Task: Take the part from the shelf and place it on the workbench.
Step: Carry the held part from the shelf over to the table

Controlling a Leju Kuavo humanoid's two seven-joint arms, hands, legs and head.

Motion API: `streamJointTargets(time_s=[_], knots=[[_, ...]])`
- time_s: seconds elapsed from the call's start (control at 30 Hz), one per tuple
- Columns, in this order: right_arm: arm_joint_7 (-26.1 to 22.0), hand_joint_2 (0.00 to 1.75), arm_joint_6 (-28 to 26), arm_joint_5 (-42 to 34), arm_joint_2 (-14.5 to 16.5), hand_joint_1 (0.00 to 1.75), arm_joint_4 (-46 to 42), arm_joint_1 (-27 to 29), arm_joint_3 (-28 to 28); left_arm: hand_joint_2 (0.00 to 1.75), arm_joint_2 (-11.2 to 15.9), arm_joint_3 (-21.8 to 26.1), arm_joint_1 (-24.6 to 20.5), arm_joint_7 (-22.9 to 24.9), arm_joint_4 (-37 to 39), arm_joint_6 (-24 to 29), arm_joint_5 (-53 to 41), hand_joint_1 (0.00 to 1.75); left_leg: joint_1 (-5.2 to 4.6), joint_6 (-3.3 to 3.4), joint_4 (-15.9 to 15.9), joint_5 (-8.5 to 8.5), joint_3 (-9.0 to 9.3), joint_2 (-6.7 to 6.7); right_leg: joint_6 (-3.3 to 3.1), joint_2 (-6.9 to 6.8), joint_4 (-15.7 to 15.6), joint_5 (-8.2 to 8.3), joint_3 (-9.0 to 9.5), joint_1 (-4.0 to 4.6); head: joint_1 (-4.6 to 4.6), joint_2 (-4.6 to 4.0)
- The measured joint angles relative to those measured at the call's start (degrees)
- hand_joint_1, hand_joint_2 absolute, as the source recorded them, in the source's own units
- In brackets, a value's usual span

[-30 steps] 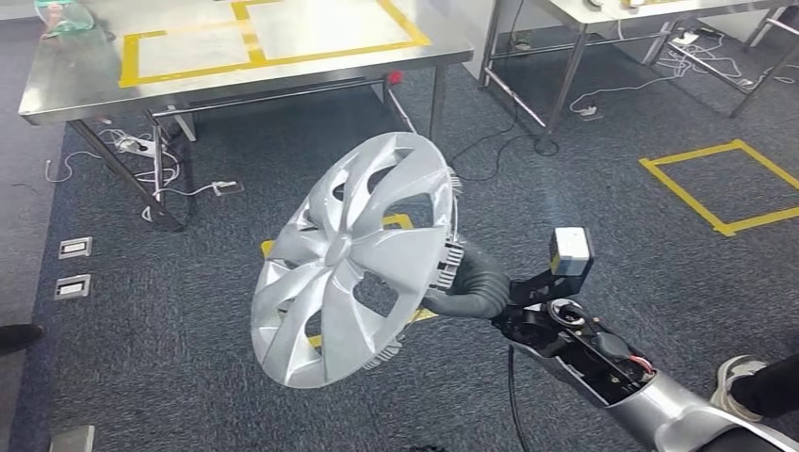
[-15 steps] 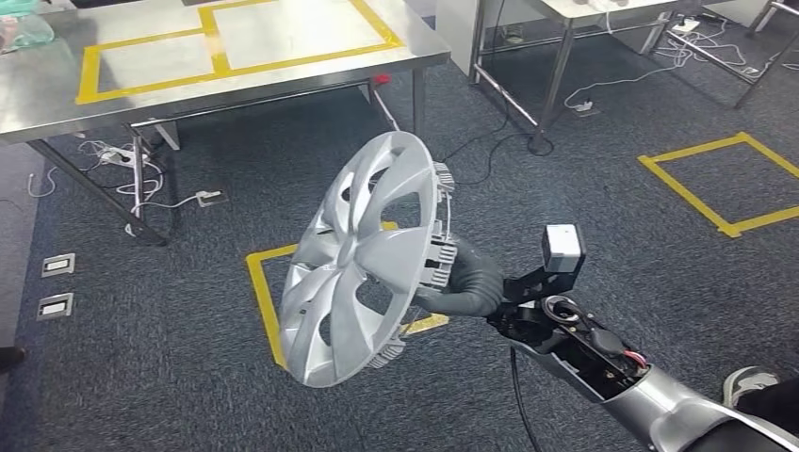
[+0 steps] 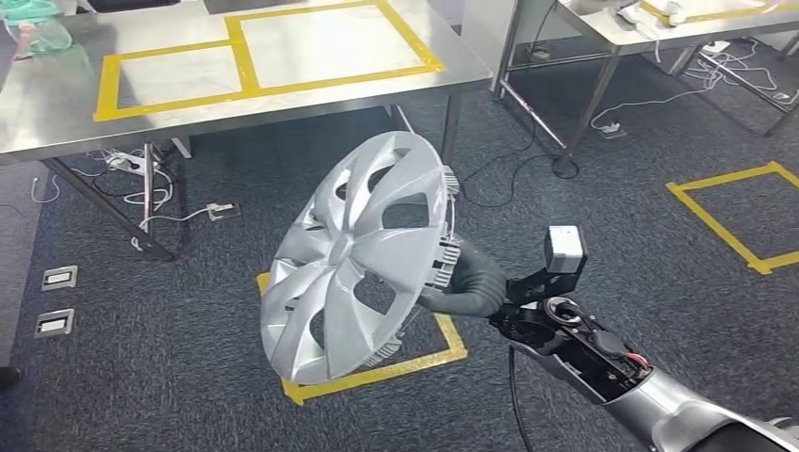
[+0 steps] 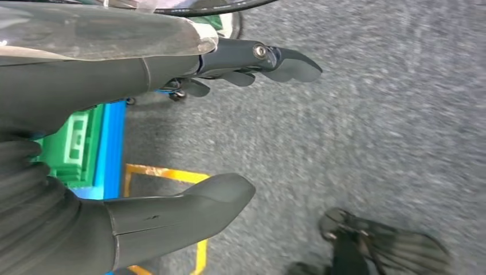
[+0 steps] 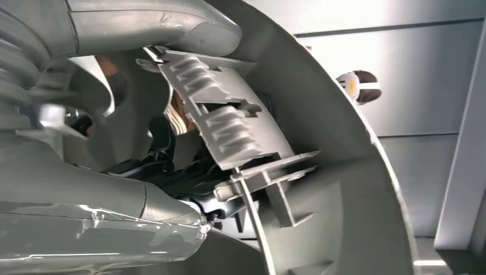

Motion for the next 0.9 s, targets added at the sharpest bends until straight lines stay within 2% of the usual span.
streamJointTargets(time_s=[0.03, 0.07, 0.1, 0.13, 0.17, 0.2, 0.23, 0.27, 0.3, 0.37, 0.4, 0.43, 0.47, 0.5, 0.53, 0.57, 0.6, 0.63, 0.67, 0.7, 0.73, 0.77, 0.8, 0.83, 0.87, 0.9], knots=[[0.01, 1.75, 0.00, 0.00, -0.04, 1.75, 0.05, 0.05, 0.00, 1.75, -0.05, -0.01, 0.08, 0.00, 0.00, 0.00, -0.02, 0.00, 0.11, -0.24, 0.00, -1.16, 1.53, -0.18, 0.34, -0.02, -1.57, -0.94, -1.26, -0.22, 0.17, 0.00], [0.01, 1.75, 0.00, 0.00, -0.13, 1.75, 0.12, 0.19, 0.00, 1.75, -0.07, -0.02, 0.16, 0.00, 0.01, 0.00, -0.04, 0.00, 0.22, -0.49, 0.03, -2.38, 3.06, -0.31, 0.71, -0.06, -4.09, 0.85, -2.20, -0.52, 0.41, 0.00], [0.01, 1.75, -0.01, 0.00, -0.29, 1.75, 0.27, 0.46, 0.01, 1.75, -0.04, -0.02, 0.30, 0.00, 0.09, 0.00, -0.04, 0.00, 0.27, -0.78, 0.19, -3.65, 4.44, -0.37, 1.05, -0.22, -7.04, 5.83, -3.04, -0.83, 0.64, -0.01], [-0.03, 1.75, -0.03, -0.04, -0.45, 1.75, 0.45, 0.79, 0.02, 1.75, -0.01, -0.02, 0.41, -0.01, 0.16, -0.01, -0.05, 0.00, 0.28, -1.10, 0.58, -4.87, 5.46, -0.52, 1.01, -0.46, -9.36, 10.95, -3.61, -0.97, 0.73, -0.01], [-0.02, 1.75, -0.09, 0.00, -0.59, 1.75, 0.60, 1.05, 0.08, 1.75, 0.03, -0.04, 0.46, -0.03, 0.24, -0.01, -0.07, 0.00, 0.32, -1.49, 0.96, -5.99, 6.10, -0.61, 0.67, -0.54, -10.82, 15.59, -3.81, -0.93, 0.58, -0.01], [-0.02, 1.75, -0.12, 0.02, -0.67, 1.75, 0.65, 1.05, 0.16, 1.75, 0.08, -0.05, 0.36, -0.04, 0.31, -0.01, -0.09, 0.00, 0.43, -1.90, 1.34, -6.73, 6.37, -0.65, 0.07, -0.58, -11.26, 18.11, -3.84, -0.68, 0.41, -0.01], [-0.04, 1.75, -0.13, 0.03, -0.68, 1.75, 0.51, 0.72, 0.21, 1.75, 0.05, -0.08, 0.11, -0.07, 0.30, -0.01, -0.13, 0.00, 0.59, -2.30, 2.19, -6.90, 6.05, -0.68, -0.64, -0.51, -11.01, 17.93, -3.55, -0.38, 0.26, -0.01], [-0.02, 1.75, -0.13, 0.05, -0.70, 1.75, 0.27, 0.25, 0.20, 1.75, -0.01, -0.10, -0.22, -0.09, 0.30, 0.00, -0.16, 0.00, 0.77, -2.67, 4.07, -6.37, 4.97, -0.56, -1.14, -0.32, -11.00, 17.67, -3.09, -0.27, 0.19, 0.00], [-0.05, 1.75, -0.09, 0.01, -0.73, 1.75, 0.05, -0.19, 0.11, 1.75, -0.08, -0.13, -0.51, -0.10, 0.29, 0.00, -0.19, 0.00, 0.96, -2.97, 7.46, -4.94, 2.80, -0.33, -1.50, -0.28, -11.21, 17.18, -2.60, -0.22, 0.22, 0.00], [-0.05, 1.75, -0.09, 0.02, -0.81, 1.75, -0.15, -0.35, 0.02, 1.75, -0.30, -0.18, -0.82, -0.14, 0.28, -0.01, -0.23, 0.00, 1.19, -3.58, 16.67, -2.56, -3.89, 0.20, -1.99, -0.22, -12.25, 16.28, -0.75, -0.34, 0.09, 0.00], [-0.04, 1.75, -0.11, 0.04, -0.81, 1.75, -0.14, -0.22, 0.05, 1.75, -0.36, -0.21, -0.82, -0.16, 0.28, -0.02, -0.25, 0.00, 1.33, -3.90, 20.35, -2.91, -7.35, 0.45, -2.14, -0.19, -12.82, 15.64, 0.48, -0.34, 0.03, -0.01], [-0.03, 1.75, -0.13, 0.08, -0.82, 1.75, -0.14, -0.09, 0.10, 1.75, -0.40, -0.25, -0.78, -0.16, 0.28, -0.02, -0.25, 0.00, 1.44, -4.19, 22.43, -4.76, -10.15, 0.57, -2.22, -0.10, -13.37, 14.92, 1.89, -0.39, -0.01, -0.01], [-0.02, 1.75, -0.15, 0.09, -0.83, 1.75, -0.14, -0.01, 0.13, 1.75, -0.40, -0.30, -0.66, -0.16, 0.29, -0.02, -0.25, 0.00, 1.55, -4.38, 23.03, -7.30, -12.26, 0.62, -2.21, 0.04, -13.86, 14.14, 3.39, -0.48, -0.06, -0.01], [0.00, 1.75, -0.17, 0.10, -0.83, 1.75, -0.14, 0.04, 0.15, 1.75, -0.37, -0.34, -0.50, -0.15, 0.30, -0.02, -0.23, 0.00, 1.63, -4.45, 22.24, -9.61, -13.68, 0.66, -2.11, 0.20, -14.25, 13.35, 4.96, -0.62, -0.13, -0.01], [0.03, 1.75, -0.21, 0.15, -0.83, 1.75, -0.15, 0.09, 0.19, 1.75, -0.33, -0.38, -0.38, -0.15, 0.30, -0.02, -0.22, 0.00, 1.66, -4.38, 20.24, -10.63, -14.54, 0.69, -1.98, 0.36, -14.53, 12.49, 6.48, -0.77, -0.26, -0.01], [0.07, 1.75, -0.27, 0.22, -0.83, 1.75, -0.17, 0.14, 0.25, 1.75, -0.26, -0.41, -0.26, -0.19, 0.31, -0.02, -0.22, 0.00, 1.65, -4.15, 17.12, -9.38, -14.96, 0.71, -1.79, 0.48, -14.68, 11.56, 7.90, -0.91, -0.42, -0.01], [0.09, 1.75, -0.34, 0.28, -0.83, 1.75, -0.17, 0.21, 0.31, 1.75, -0.15, -0.43, -0.12, -0.24, 0.33, -0.02, -0.22, 0.00, 1.57, -3.73, 13.11, -5.25, -15.07, 0.73, -1.57, 0.52, -14.75, 10.60, 8.82, -1.00, -0.64, -0.01], [0.11, 1.75, -0.41, 0.33, -0.83, 1.75, -0.17, 0.27, 0.37, 1.75, -0.03, -0.44, -0.02, -0.30, 0.35, -0.02, -0.22, 0.00, 1.43, -3.30, 9.18, -0.27, -15.29, 0.74, -1.27, 0.69, -14.58, 9.55, 9.78, -0.97, -0.93, 0.00], [0.11, 1.75, -0.48, 0.36, -0.83, 1.75, -0.18, 0.30, 0.40, 1.75, 0.06, -0.47, 0.09, -0.39, 0.37, -0.02, -0.22, 0.00, 1.29, -2.93, 6.55, 4.41, -15.32, 0.66, -0.88, 0.85, -14.43, 8.46, 10.27, -0.83, -1.11, 0.00], [0.16, 1.75, -0.54, 0.42, -0.83, 1.75, -0.20, 0.30, 0.45, 1.75, 0.10, -0.50, 0.17, -0.48, 0.39, -0.02, -0.22, 0.00, 1.17, -2.72, 5.27, 7.88, -15.31, 0.51, -0.51, 1.02, -14.34, 7.37, 10.73, -0.67, -1.20, 0.00], [0.19, 1.75, -0.57, 0.47, -0.83, 1.75, -0.33, 0.24, 0.49, 1.75, 0.09, -0.54, 0.16, -0.57, 0.39, -0.03, -0.22, 0.00, 1.09, -2.71, 5.39, 8.81, -15.35, 0.36, -0.13, 1.22, -14.36, 6.40, 11.49, -0.51, -1.25, 0.00], [0.22, 1.75, -0.61, 0.53, -0.83, 1.75, -0.59, 0.12, 0.50, 1.75, 0.05, -0.58, 0.03, -0.67, 0.39, -0.04, -0.24, 0.00, 1.20, -2.65, 6.06, 8.96, -15.01, 0.21, 0.23, 1.26, -14.65, 5.54, 12.06, -0.48, -1.19, -0.01], [0.26, 1.75, -0.62, 0.58, -0.84, 1.75, -0.87, 0.00, 0.49, 1.75, 0.02, -0.64, -0.18, -0.72, 0.39, -0.07, -0.26, 0.00, 1.29, -2.52, 6.36, 8.75, -14.72, 0.18, 0.47, 1.11, -14.54, 4.77, 12.73, -0.52, -1.08, -0.01], [0.25, 1.75, -0.62, 0.59, -0.84, 1.75, -1.17, -0.13, 0.45, 1.75, 0.00, -0.72, -0.39, -0.75, 0.39, -0.09, -0.28, 0.00, 1.35, -2.22, 6.50, 8.15, -14.38, 0.20, 0.67, 0.88, -13.37, 3.78, 12.58, -0.51, -0.90, -0.01], [0.25, 1.75, -0.64, 0.61, -0.84, 1.75, -1.41, -0.20, 0.42, 1.75, 0.00, -0.82, -0.60, -0.77, 0.39, -0.12, -0.28, 0.00, 1.37, -1.84, 6.45, 7.68, -13.96, 0.23, 0.77, 0.62, -10.82, 2.37, 11.53, -0.46, -0.56, -0.01], [0.25, 1.75, -0.66, 0.63, -0.84, 1.75, -1.54, -0.24, 0.39, 1.75, -0.01, -0.91, -0.75, -0.77, 0.39, -0.14, -0.27, 0.00, 1.22, -1.49, 6.43, 7.17, -13.53, 0.24, 0.76, 0.37, -6.83, 0.66, 9.36, -0.31, -0.15, -0.01]])
